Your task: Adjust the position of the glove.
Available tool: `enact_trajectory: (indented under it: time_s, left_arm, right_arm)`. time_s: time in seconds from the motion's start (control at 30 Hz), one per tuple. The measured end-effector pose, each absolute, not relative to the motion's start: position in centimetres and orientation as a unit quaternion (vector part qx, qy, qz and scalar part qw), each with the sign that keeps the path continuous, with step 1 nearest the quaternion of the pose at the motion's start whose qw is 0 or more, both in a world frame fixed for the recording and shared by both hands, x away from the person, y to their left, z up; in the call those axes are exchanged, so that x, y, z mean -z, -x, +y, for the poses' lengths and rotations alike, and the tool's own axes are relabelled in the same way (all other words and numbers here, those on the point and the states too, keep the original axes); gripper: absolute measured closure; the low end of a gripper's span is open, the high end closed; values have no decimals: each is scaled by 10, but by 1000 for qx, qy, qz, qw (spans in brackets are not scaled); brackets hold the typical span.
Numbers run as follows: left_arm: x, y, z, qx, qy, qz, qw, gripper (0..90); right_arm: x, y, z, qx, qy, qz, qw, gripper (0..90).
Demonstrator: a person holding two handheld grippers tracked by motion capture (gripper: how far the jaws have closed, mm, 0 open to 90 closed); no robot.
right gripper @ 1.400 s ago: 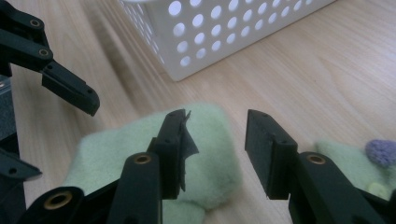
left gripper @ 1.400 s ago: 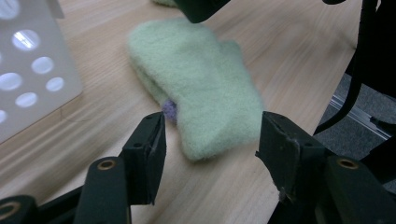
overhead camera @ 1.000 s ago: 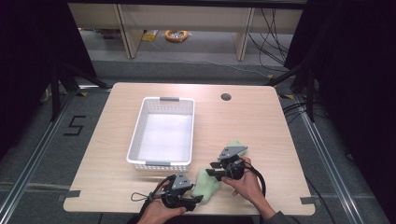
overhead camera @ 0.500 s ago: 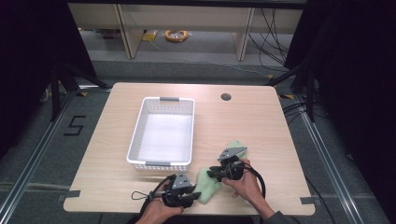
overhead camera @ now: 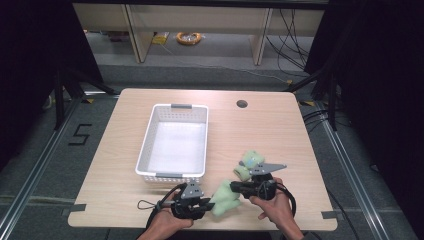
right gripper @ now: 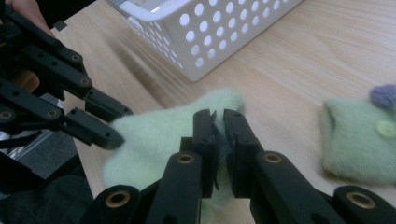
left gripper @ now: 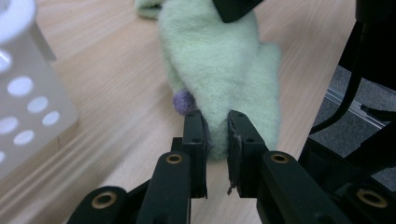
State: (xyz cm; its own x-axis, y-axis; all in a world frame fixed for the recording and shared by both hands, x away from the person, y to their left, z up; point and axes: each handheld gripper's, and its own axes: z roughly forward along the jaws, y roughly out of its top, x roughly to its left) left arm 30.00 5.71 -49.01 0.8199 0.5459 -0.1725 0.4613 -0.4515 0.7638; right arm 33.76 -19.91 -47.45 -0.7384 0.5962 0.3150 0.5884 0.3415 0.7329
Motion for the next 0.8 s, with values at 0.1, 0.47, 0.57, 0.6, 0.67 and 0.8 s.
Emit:
enact_trajectory:
  time_s: [0.1,0.47,0.57,0.6,0.67,0.8]
  left_arm:
    - [487,-303,54,-47,-851,299,429,781]
    - [486,-321,33,-30,-871,269,409,782]
    - [485,-325,33,-30,-880,256,398,782]
    - [486,-324,33,-28,-878,266,396,781]
    - [488,-325,33,-25,-880,260,396,781]
    - [494,-324,31,-22,-891,253,375,777]
  right_arm:
    - [474,-321,-214,-457,-371,808,13,845]
    - [479,-295,-231,-453,-398,798,10,846]
    - [485,-292,-231,-453,-402,796,0,846]
    - [488,-290,-231,-437,-411,800,-5,845]
    - [489,-290,-230,-438,-414,798,-10,844]
    - [497,-292,-230,-414,-404,816,0,837]
